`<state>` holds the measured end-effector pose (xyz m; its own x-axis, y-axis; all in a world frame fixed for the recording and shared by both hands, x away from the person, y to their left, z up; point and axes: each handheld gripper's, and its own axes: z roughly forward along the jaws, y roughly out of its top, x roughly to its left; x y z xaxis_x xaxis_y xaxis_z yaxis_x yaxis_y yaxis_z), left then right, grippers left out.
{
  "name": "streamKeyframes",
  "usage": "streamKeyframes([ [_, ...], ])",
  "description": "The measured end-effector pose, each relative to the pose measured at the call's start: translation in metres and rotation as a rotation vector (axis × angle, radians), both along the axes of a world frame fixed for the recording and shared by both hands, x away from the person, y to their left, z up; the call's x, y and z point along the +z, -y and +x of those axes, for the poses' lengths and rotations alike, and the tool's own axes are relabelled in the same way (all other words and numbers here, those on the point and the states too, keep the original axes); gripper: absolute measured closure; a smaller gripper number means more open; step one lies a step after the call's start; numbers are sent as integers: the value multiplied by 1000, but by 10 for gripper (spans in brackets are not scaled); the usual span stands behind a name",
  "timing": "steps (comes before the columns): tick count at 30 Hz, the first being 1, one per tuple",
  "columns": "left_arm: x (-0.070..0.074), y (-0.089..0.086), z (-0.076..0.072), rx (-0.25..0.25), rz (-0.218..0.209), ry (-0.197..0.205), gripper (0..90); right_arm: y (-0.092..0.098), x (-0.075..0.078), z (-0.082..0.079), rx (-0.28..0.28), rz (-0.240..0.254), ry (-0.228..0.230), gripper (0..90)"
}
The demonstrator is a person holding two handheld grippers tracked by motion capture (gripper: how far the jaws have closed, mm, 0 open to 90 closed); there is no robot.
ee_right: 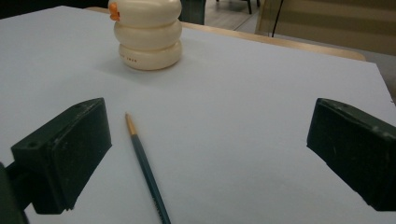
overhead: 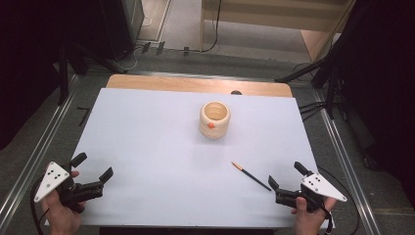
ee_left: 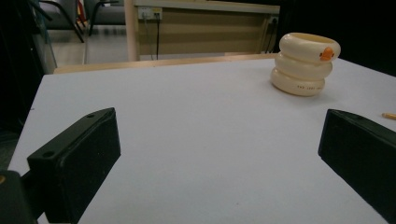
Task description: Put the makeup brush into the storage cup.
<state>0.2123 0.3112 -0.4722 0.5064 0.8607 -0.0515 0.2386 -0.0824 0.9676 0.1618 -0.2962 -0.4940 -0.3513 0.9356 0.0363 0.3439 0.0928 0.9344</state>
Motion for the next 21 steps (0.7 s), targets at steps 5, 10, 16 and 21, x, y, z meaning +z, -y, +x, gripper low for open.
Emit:
streamKeyframes([
  [5,1,0,-3,15,19,7,0,-2,5,-1,0,-7,3,29],
  [10,2,0,-5,14,25,16,0,-1,15,-2,22,-23,-8,46],
  [16,0,3,-6,13,30,20,0,-1,22,4,58,-43,-83,62],
  [21,0,4,-7,7,38,24,0,-1,26,10,83,-83,-143,86],
])
